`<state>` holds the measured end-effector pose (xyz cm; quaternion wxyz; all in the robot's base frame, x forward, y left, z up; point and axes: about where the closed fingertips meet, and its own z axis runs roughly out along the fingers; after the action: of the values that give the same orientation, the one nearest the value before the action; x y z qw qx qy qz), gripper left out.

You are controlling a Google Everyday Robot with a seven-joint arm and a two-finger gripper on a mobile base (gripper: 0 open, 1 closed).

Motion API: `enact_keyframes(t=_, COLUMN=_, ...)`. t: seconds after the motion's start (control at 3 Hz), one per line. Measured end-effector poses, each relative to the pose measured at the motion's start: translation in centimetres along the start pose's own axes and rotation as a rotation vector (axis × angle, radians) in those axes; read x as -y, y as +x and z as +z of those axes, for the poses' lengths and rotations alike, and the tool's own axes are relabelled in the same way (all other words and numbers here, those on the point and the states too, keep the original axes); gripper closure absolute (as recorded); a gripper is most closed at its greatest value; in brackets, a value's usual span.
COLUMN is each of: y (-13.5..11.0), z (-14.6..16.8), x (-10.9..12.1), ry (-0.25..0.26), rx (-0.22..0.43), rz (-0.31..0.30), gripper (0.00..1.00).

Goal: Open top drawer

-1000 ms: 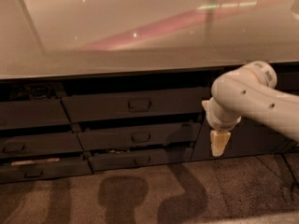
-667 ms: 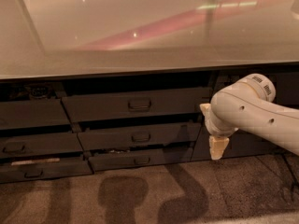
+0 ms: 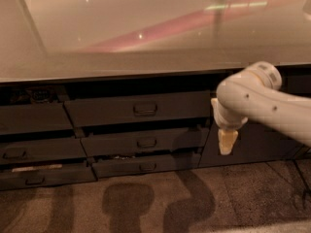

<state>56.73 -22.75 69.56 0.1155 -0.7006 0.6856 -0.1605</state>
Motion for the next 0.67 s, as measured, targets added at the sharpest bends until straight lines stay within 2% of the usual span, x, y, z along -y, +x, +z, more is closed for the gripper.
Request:
enact_keyframes(t=0.33, y=0.97, z=0.81, x=6.59, ry=-0.038, rx=-0.111, rz=0.052, gripper=0.00)
enact_keyframes(t=0.67, y=0.98, z=1.18, x=6.78, ry=-0.039, rx=-0.097, rz=0.057, gripper=0.00)
